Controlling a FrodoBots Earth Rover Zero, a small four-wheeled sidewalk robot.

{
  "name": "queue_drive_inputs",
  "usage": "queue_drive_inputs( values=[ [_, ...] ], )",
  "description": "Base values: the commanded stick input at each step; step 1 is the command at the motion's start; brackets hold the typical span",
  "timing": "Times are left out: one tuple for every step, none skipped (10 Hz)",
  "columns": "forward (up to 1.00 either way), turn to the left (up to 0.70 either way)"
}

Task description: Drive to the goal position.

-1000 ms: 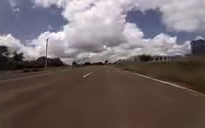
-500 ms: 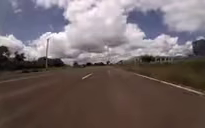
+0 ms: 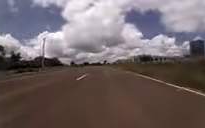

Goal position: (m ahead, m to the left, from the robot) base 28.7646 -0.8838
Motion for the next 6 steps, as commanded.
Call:
queue_drive_inputs(
  values=[
    [1.00,0.00],
    [1.00,-0.11],
    [1.00,-0.26],
    [1.00,-0.28],
    [1.00,-0.26],
    [1.00,0.00]
  ],
)
